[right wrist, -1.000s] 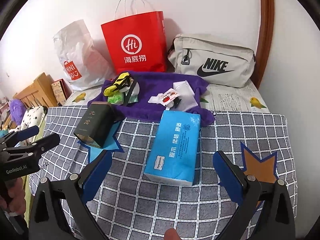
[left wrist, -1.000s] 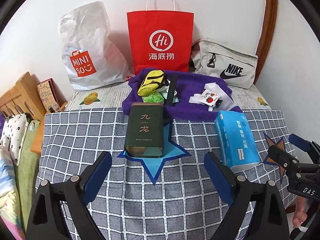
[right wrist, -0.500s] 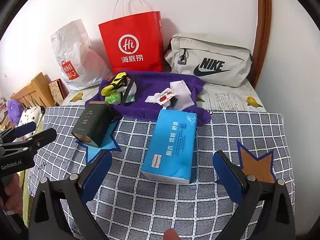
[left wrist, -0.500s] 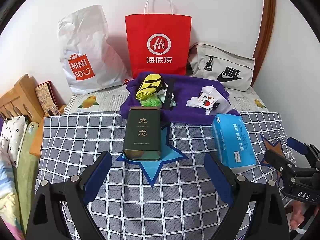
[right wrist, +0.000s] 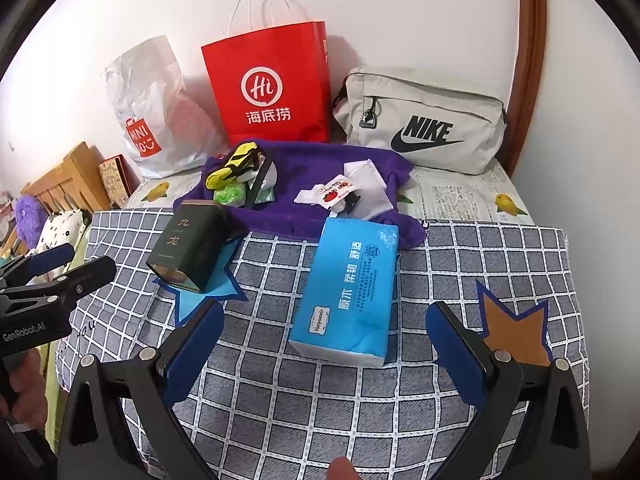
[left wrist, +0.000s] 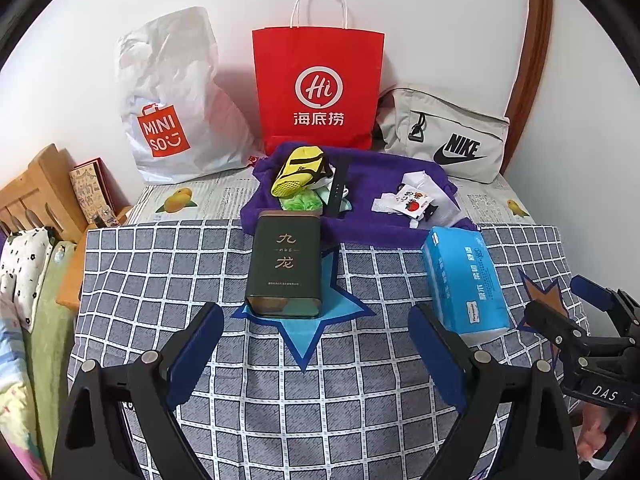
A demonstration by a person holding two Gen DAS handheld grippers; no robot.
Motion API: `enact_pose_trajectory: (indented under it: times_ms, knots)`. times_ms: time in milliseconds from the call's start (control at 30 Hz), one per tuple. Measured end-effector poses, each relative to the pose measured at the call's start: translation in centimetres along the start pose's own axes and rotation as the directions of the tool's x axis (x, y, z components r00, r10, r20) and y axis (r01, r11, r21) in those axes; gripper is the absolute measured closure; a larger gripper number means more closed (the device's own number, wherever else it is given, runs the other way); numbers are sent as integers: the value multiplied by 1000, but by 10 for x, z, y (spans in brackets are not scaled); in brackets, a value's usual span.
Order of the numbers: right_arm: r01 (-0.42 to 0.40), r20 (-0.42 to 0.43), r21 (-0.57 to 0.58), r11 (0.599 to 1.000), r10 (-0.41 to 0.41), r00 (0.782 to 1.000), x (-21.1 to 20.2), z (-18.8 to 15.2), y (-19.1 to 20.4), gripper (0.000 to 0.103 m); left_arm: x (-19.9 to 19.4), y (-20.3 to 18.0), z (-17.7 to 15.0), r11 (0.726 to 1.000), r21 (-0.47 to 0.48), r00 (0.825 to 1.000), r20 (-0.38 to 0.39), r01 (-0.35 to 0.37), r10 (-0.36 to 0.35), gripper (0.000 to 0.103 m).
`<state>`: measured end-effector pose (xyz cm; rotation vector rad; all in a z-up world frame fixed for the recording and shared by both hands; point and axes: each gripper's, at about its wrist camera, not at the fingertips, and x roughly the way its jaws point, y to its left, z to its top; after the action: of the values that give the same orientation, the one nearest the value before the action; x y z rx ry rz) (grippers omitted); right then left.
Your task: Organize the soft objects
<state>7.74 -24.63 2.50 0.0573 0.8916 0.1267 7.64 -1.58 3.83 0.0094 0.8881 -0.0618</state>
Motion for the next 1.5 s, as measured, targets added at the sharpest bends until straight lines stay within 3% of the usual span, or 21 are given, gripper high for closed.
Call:
enact_pose_trajectory:
  times_ms: [1500]
  knots:
    - [3, 9, -20, 1000, -3, 1000, -8, 1, 10, 3, -9, 1, -3, 1000, -4, 1000, 7, 10, -10, 10]
